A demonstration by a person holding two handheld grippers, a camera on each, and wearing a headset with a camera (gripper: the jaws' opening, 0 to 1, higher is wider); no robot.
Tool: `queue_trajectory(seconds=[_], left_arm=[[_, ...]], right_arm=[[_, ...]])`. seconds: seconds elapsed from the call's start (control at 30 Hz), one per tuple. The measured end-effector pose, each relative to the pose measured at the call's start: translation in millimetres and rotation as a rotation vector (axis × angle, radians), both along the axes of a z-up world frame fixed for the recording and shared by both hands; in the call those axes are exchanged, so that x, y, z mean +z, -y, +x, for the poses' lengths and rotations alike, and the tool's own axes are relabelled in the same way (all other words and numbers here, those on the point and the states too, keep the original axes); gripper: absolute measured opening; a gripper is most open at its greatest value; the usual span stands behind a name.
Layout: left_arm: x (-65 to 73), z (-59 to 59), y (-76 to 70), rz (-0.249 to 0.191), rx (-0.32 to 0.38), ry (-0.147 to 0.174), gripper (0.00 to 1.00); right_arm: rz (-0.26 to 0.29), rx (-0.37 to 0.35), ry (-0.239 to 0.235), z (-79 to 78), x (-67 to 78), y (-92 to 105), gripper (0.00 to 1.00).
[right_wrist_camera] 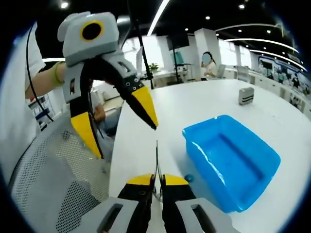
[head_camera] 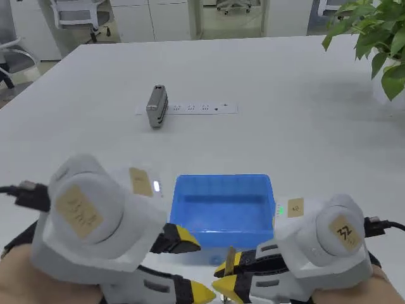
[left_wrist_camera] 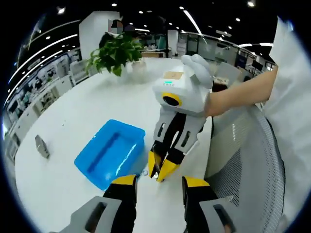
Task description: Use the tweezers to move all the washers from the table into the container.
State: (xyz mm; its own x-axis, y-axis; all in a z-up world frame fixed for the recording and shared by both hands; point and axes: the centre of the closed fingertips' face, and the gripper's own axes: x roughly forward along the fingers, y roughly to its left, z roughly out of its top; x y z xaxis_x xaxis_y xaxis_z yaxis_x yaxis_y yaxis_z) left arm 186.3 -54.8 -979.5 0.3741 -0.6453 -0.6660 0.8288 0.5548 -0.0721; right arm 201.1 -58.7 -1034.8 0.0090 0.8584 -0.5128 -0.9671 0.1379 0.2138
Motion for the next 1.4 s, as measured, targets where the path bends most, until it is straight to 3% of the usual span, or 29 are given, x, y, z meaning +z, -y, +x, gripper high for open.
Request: queue_trajectory(seconds=[0.1,0.17,0.2,0.23,0.3,0.33,0.4,0.5,0.57,0.6,0.63,0.67,0.77,0.83,0.97,1.1,1.23,1.4], left_arm=[[-0.1,-3.8,-9.0,-0.114,0.143,-0.019,0.52],[2.1,-4.5,-17.6,-0.17,0.227,-0.001,0.58],[2.8,-4.5,-19.4,-0.177,0.24,0.008,0.6],[6.6,-4.1,-25.2,-0.192,0.273,0.055,0.6],[13.5,-2.9,-35.8,-0.167,0.298,0.173,0.59],[16.6,-3.6,-37.1,-0.18,0.317,0.194,0.6],[22.6,-4.6,-39.1,-0.233,0.361,0.208,0.63],[35.3,1.2,-45.6,-0.32,0.449,0.266,0.68],[39.6,4.7,-48.3,-0.33,0.454,0.314,0.74],[42.0,7.9,-51.6,-0.317,0.457,0.359,0.75],[41.4,8.5,-53.0,-0.299,0.447,0.373,0.77],[39.2,7.5,-52.9,-0.296,0.456,0.352,0.78],[38.6,7.3,-53.4,-0.295,0.466,0.363,0.84],[34.0,9.5,-66.9,-0.279,0.477,0.373,0.86],[39.5,10.5,-65.7,-0.309,0.5,0.384,0.89],[40.7,11.4,-67.1,-0.305,0.517,0.393,0.92],[43.4,12.1,-70.4,-0.326,0.539,0.394,0.94],[45.9,12.9,-70.9,-0.331,0.546,0.404,0.96]], right_arm=[[0.073,-0.072,-0.069,8.7,11.6,4.5,0.03],[0.115,-0.114,-0.094,17.0,21.3,9.8,0.03],[0.133,-0.131,-0.099,21.4,26.3,13.4,0.03],[0.135,-0.136,-0.098,23.3,28.5,15.8,0.03],[0.139,-0.148,-0.093,27.5,32.4,21.6,0.03],[0.143,-0.155,-0.095,28.8,33.7,23.5,0.03],[0.161,-0.175,-0.112,30.7,36.7,26.9,0.03],[0.171,-0.2,-0.121,31.2,40.4,32.2,0.03],[0.177,-0.208,-0.122,31.2,42.6,34.7,0.03],[0.187,-0.221,-0.128,32.0,45.0,36.5,0.03],[0.191,-0.225,-0.134,32.7,46.2,37.5,0.03],[0.198,-0.233,-0.14,33.5,48.4,39.0,0.03],[0.2,-0.246,-0.13,35.7,54.8,40.0,0.03],[0.205,-0.258,-0.12,39.3,59.8,40.7,0.03],[0.202,-0.27,-0.09,48.0,67.0,41.2,0.03],[0.197,-0.286,-0.058,60.5,74.8,39.5,0.03],[0.172,-0.312,-0.026,76.3,74.8,38.7,0.03],[0.112,-0.331,0.006,92.4,62.6,40.8,0.03]])
